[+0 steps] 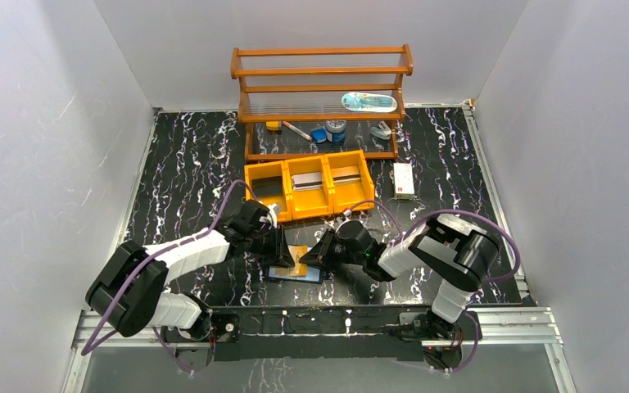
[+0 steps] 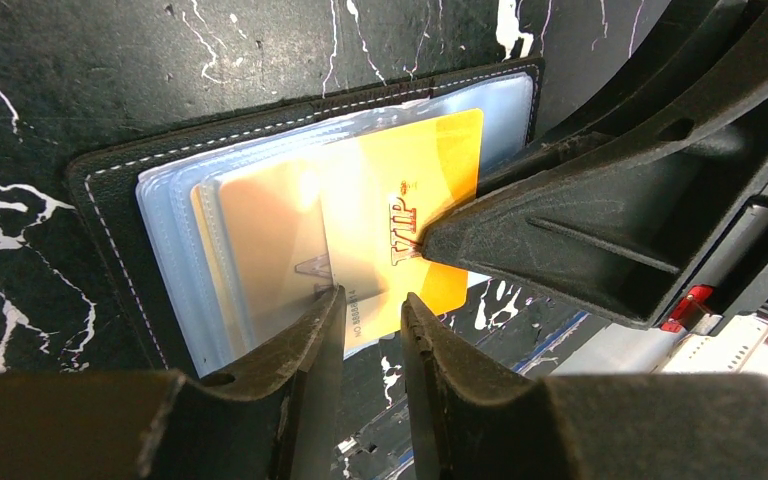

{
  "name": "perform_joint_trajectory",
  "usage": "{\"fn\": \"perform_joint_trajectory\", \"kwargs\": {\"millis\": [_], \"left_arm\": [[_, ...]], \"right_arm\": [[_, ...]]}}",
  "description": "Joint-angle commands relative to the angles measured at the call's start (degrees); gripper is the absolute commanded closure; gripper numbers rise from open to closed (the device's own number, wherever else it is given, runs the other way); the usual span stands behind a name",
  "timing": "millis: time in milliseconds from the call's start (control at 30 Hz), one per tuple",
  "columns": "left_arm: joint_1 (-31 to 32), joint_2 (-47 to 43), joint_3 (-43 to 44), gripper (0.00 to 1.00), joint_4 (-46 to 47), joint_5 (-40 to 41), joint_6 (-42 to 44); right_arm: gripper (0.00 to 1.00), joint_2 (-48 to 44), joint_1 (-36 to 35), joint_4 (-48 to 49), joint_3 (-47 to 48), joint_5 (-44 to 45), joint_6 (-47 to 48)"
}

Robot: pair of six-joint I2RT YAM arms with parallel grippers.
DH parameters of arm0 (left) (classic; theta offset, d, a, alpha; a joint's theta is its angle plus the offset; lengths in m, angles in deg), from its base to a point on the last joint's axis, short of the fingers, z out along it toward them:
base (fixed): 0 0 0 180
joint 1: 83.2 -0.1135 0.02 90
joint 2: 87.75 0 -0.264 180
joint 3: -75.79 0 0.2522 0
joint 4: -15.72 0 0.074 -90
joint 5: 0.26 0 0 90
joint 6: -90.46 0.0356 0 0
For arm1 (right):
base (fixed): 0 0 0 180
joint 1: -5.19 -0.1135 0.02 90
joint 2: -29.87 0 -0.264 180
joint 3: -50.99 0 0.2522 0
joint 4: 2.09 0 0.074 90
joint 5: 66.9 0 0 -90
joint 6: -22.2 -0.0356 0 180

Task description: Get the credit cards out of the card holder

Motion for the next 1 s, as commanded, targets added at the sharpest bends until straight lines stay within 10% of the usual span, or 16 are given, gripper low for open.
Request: {"fn": "perform_joint_trajectory", "kwargs": {"millis": [0,533,967], "left_arm": [[0.62,1.36,-1.55,0.73,-2.79,2.17,0.57],[0.64,-1.25,-0.96,0.73,-4.91,4.83,0.60],[0.62,-11.83,4.21,0.51,-12.12,9.88,1.49]], "right_arm": [[0.79,0.07,-0.25,1.03,0.24,0.12,1.12],[0.97,-8.19,-0.24,-11.77,0.25,6.32,3.88],[1.00,-21.56,0.44,-20.52,-0.99,11.34,10.56]]}}
